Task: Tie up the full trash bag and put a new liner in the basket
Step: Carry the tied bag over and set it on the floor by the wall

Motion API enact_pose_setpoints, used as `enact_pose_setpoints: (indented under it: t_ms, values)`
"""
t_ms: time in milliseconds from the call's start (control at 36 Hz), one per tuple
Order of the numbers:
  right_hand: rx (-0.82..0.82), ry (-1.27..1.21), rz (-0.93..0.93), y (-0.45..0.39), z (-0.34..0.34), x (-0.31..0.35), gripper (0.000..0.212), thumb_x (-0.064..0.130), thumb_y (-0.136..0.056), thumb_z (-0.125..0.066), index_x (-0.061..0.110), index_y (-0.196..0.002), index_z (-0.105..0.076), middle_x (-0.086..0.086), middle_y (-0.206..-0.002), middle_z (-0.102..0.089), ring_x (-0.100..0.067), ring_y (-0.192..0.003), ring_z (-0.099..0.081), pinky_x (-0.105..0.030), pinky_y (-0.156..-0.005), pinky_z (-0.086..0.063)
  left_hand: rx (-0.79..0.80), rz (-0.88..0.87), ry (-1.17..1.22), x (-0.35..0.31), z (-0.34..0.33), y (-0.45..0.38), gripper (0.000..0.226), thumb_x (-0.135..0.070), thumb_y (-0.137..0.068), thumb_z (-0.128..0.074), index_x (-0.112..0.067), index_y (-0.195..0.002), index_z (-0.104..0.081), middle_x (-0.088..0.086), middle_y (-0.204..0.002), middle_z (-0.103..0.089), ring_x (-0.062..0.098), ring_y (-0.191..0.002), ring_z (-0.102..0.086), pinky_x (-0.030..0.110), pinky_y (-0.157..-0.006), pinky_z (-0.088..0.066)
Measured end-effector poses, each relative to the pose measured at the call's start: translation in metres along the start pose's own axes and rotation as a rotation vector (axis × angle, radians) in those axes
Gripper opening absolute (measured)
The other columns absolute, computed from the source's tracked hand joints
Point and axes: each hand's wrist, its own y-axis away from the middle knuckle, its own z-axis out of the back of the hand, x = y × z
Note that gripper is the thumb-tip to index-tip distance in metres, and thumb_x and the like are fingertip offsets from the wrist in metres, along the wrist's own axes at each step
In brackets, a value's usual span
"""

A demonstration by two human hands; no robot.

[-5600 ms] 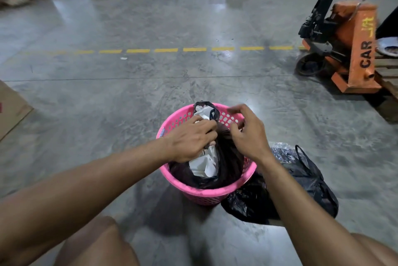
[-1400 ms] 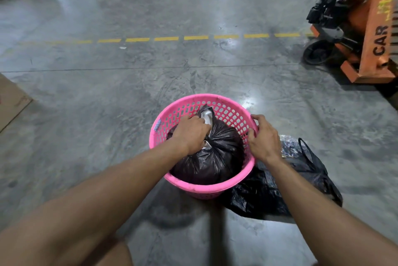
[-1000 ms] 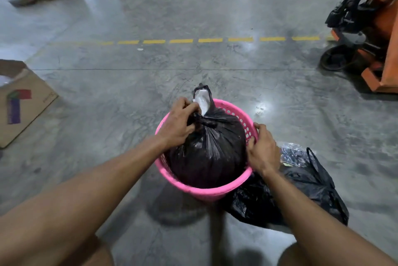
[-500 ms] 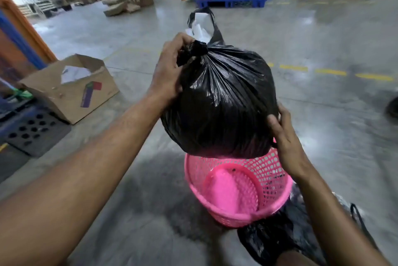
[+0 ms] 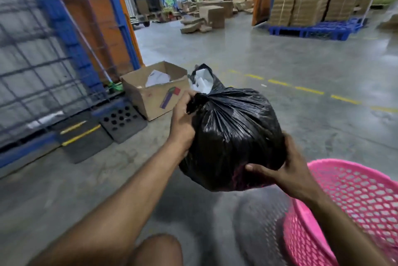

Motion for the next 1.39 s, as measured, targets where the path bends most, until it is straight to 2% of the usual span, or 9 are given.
enact_pose_setpoints:
  t_ms: [167, 361, 611, 778, 944, 1056, 1167, 1278, 1389]
  values:
    - [0.188, 0.081, 0.000, -0.070, -0.107, 0.028, 0.116, 0.071, -0.041, -0.093, 0.043, -0.142, -0.044, 0.014, -0.140, -0.059, -0.014, -0.133, -0.054, -0.046, -0.113, -0.044, -0.209, 0.127, 0.071, 0.040, 0.123, -0.022, 0.023, -0.017, -0.088, -0.066, -0.012, -0.110, -0.067, 0.002, -0.102, -0.074, 0.013, -0.091, -0.068, 0.031, -0.086, -0.055]
    - [0.405, 0.173, 0.010, -0.147, -0.221, 0.067, 0.114, 0.066, -0.042, -0.096, 0.034, -0.140, -0.048, 0.005, -0.135, -0.060, -0.013, -0.127, -0.056, -0.039, -0.109, -0.047, -0.367, 0.151, -0.021, 0.053, 0.236, -0.050, 0.029, -0.007, -0.093, -0.065, -0.029, -0.111, -0.069, -0.005, -0.106, -0.078, 0.018, -0.105, -0.072, 0.037, -0.096, -0.057]
    - [0.556, 0.177, -0.126, -0.181, -0.329, 0.025, 0.114, 0.079, -0.040, -0.088, 0.041, -0.139, -0.045, 0.000, -0.135, -0.056, -0.021, -0.127, -0.055, -0.047, -0.110, -0.048, -0.425, 0.355, -0.066, 0.112, 0.320, -0.082, 0.035, -0.008, -0.091, -0.070, -0.017, -0.126, -0.068, 0.004, -0.115, -0.077, 0.025, -0.110, -0.071, 0.039, -0.097, -0.057]
    - [0.603, 0.059, -0.182, -0.217, -0.440, -0.043, 0.100, 0.076, -0.043, -0.089, 0.044, -0.129, -0.052, 0.003, -0.129, -0.059, -0.018, -0.126, -0.056, -0.046, -0.107, -0.051, -0.493, 0.506, -0.292, 0.204, 0.395, -0.131, 0.020, -0.029, -0.080, -0.076, -0.027, -0.100, -0.071, 0.006, -0.100, -0.079, 0.032, -0.100, -0.074, 0.057, -0.096, -0.056]
    - [0.552, 0.064, -0.126, -0.268, -0.531, -0.044, 0.103, 0.070, -0.068, -0.080, 0.045, -0.153, -0.026, -0.010, -0.146, -0.046, -0.030, -0.139, -0.041, -0.047, -0.116, -0.038, -0.578, 0.520, -0.361, 0.235, 0.450, -0.201, 0.008, -0.019, -0.094, -0.065, -0.026, -0.095, -0.064, 0.004, -0.097, -0.072, 0.025, -0.094, -0.067, 0.036, -0.083, -0.051]
    - [0.588, 0.253, 0.050, -0.292, -0.582, -0.037, 0.088, 0.069, -0.090, -0.052, 0.053, -0.157, 0.004, -0.016, -0.168, -0.011, -0.044, -0.150, -0.026, -0.058, -0.118, -0.034, -0.542, 0.631, -0.480, 0.260, 0.485, -0.237, 0.033, -0.037, -0.102, -0.049, -0.030, -0.134, -0.055, 0.007, -0.133, -0.062, 0.029, -0.120, -0.059, 0.043, -0.102, -0.048]
    - [1.019, 0.484, 0.173, -0.294, -0.630, -0.053, 0.091, 0.070, -0.091, -0.049, 0.054, -0.156, 0.013, -0.009, -0.171, 0.016, -0.041, -0.158, -0.001, -0.052, -0.127, -0.012, -0.201, 0.792, -0.688, 0.293, 0.479, -0.218, 0.064, -0.052, -0.099, -0.052, -0.030, -0.156, -0.032, 0.004, -0.161, -0.039, 0.029, -0.145, -0.041, 0.044, -0.119, -0.034]
    - [1.142, 0.587, 0.146, -0.291, -0.653, -0.062, 0.091, 0.067, -0.093, -0.049, 0.054, -0.155, 0.016, -0.006, -0.170, 0.022, -0.040, -0.157, 0.011, -0.059, -0.126, -0.008, 0.052, 0.884, -0.908, 0.321, 0.472, -0.186, 0.094, -0.050, -0.089, -0.069, -0.036, -0.161, -0.010, 0.003, -0.172, -0.004, 0.026, -0.157, -0.017, 0.039, -0.124, -0.023]
    - [1.125, 0.593, 0.164, -0.293, -0.641, -0.055, 0.088, 0.062, -0.094, -0.051, 0.054, -0.156, 0.011, -0.008, -0.172, 0.015, -0.039, -0.158, 0.001, -0.056, -0.126, -0.013, -0.038, 0.782, -1.029, 0.318, 0.468, -0.179, 0.090, -0.045, -0.091, -0.068, -0.038, -0.160, -0.012, 0.007, -0.172, -0.005, 0.030, -0.157, -0.017, 0.038, -0.123, -0.023]
